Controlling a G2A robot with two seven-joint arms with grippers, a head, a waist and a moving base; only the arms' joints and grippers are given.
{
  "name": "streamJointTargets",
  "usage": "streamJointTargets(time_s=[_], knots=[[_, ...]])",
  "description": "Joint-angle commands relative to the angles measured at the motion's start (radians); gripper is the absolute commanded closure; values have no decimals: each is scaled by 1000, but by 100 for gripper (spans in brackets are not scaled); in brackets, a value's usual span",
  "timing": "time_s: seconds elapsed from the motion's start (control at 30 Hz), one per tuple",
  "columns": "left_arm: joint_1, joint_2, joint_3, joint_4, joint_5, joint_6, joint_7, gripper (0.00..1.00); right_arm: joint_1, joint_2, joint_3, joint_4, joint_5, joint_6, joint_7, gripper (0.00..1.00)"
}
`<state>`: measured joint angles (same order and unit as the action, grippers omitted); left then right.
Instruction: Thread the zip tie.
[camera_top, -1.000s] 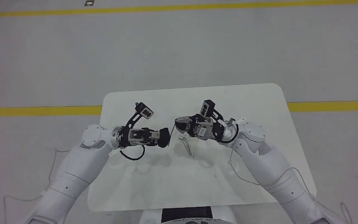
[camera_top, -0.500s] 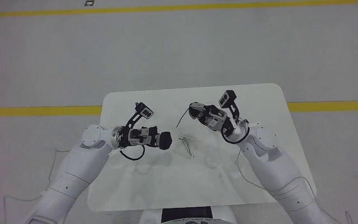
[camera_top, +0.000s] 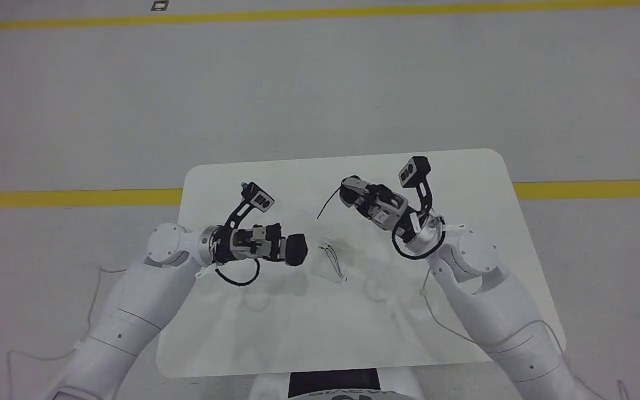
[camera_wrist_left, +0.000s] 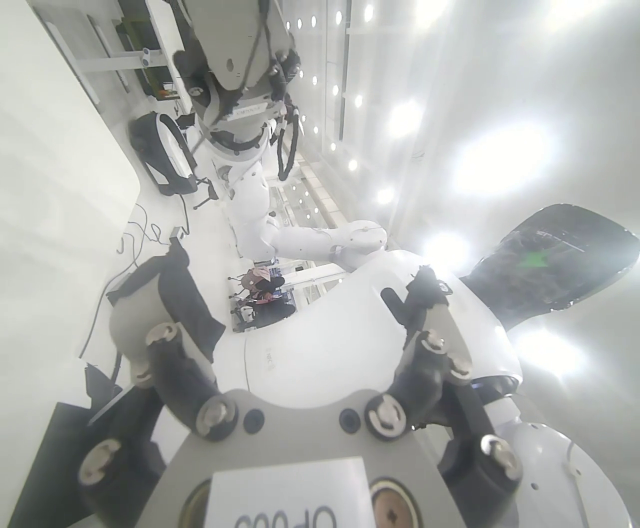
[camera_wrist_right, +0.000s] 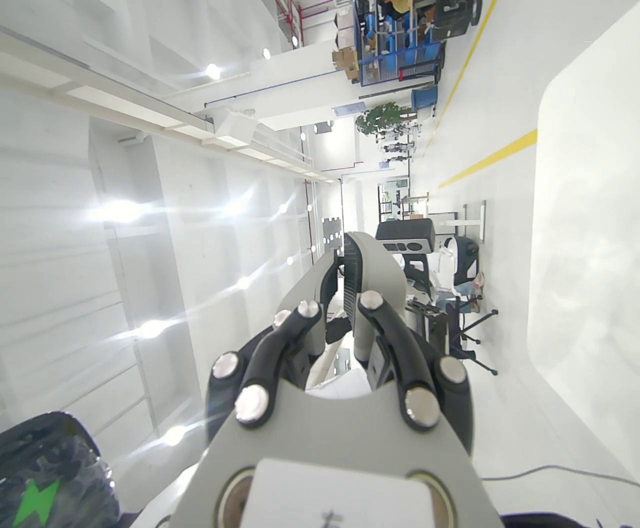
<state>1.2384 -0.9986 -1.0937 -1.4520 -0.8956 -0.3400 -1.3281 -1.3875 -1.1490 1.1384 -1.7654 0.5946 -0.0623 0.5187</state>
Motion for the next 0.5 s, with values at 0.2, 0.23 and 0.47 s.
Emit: streamJointTargets(time_s=[0.2, 0.23, 0.47], knots=[[32, -51, -47, -35, 171, 0, 190, 0, -66, -18, -60, 0, -118, -197, -139, 100], [33, -62, -54, -38, 192, 0, 220, 0, -74, -22, -70, 1, -134, -220, -166, 100], [33, -62, -54, -38, 192, 0, 220, 0, -78, -27, -77, 1, -155, -278, -189, 100]])
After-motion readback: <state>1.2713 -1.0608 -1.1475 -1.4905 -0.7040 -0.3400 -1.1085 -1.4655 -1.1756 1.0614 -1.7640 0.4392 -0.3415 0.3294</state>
